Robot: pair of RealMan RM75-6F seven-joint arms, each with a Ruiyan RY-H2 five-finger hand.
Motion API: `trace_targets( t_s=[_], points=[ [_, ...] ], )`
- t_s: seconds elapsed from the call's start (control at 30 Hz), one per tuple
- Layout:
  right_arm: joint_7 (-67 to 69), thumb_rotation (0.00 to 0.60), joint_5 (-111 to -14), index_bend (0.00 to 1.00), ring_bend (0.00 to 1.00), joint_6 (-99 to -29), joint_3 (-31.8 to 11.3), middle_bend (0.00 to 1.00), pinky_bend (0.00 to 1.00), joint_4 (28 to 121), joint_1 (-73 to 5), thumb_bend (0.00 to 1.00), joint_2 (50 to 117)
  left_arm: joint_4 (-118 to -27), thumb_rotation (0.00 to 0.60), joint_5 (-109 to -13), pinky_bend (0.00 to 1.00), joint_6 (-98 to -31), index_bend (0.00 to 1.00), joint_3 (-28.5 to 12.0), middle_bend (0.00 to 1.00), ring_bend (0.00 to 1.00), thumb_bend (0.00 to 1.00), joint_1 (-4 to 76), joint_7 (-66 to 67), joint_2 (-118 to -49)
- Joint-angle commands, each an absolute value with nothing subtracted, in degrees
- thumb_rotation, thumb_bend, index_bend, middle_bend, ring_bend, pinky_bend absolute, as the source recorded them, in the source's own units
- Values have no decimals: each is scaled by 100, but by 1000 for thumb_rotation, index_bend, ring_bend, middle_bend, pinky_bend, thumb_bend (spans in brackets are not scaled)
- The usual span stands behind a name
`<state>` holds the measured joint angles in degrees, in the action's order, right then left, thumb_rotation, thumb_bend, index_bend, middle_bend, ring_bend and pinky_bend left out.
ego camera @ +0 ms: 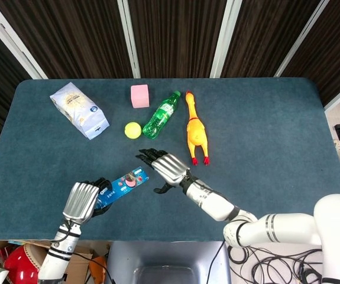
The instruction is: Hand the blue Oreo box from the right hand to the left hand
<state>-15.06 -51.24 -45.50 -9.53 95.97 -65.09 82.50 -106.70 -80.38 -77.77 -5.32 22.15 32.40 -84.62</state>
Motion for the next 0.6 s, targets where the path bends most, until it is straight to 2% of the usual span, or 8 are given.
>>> trace_targets(
  t_s=[0.03,0.23,0.4,0.6],
  points=[
    [-1344,600,-5446,0,0,-4613,-887,0,167,9849,-6215,118,7787,-10601,600,-7969,738,-7736,650,-617,783,744,331,2223,3114,-8228],
    [-1102,600,-6336,0,0,-4990,-480,0,167,10175,-5553,118,7003,-10481,600,-8042,737,-7817,650,-806,778,742,331,2129,2101,-7613],
    [-904,600,-7268,0,0,-5288,137,0,167,10096,-4915,118,6503,-9945,600,-8349,728,-7745,650,-816,773,732,330,2112,637,-7261],
    [-445,600,-8467,0,0,-6047,779,0,167,9648,-4093,117,6273,-9017,600,-8623,717,-7719,648,-609,759,711,329,2060,-427,-7363]
  ],
)
